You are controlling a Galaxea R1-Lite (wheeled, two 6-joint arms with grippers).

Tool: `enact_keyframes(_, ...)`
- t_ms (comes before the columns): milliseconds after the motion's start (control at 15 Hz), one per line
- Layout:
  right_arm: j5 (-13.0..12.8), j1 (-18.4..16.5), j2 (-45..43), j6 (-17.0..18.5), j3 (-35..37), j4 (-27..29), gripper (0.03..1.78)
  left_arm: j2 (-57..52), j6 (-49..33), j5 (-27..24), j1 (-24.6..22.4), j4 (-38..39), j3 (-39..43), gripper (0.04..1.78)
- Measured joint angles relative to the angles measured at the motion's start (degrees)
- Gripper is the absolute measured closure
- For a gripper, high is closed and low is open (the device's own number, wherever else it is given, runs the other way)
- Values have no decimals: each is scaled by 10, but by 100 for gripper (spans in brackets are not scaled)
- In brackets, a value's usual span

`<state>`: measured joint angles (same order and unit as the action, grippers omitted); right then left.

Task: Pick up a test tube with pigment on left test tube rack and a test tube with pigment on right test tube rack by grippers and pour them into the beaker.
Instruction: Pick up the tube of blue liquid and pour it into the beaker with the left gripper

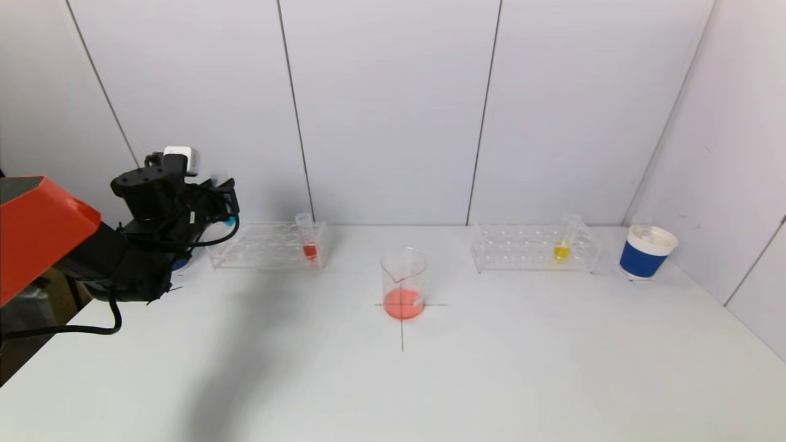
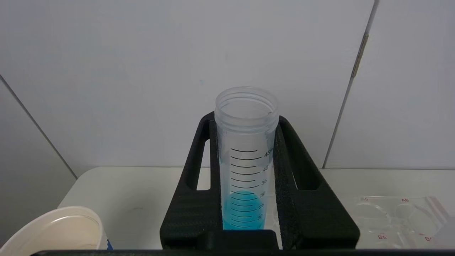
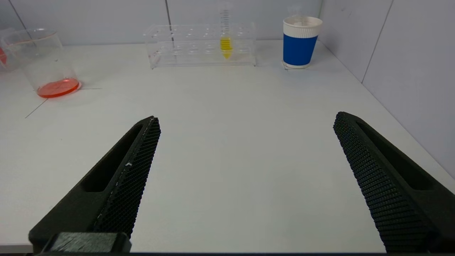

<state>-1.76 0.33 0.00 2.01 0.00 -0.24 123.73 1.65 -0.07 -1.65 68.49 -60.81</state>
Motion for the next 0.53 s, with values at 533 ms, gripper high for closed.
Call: enact_keyframes(533,0,0,0,0,0,0,4,-64,1,0,1,-75,-23,138)
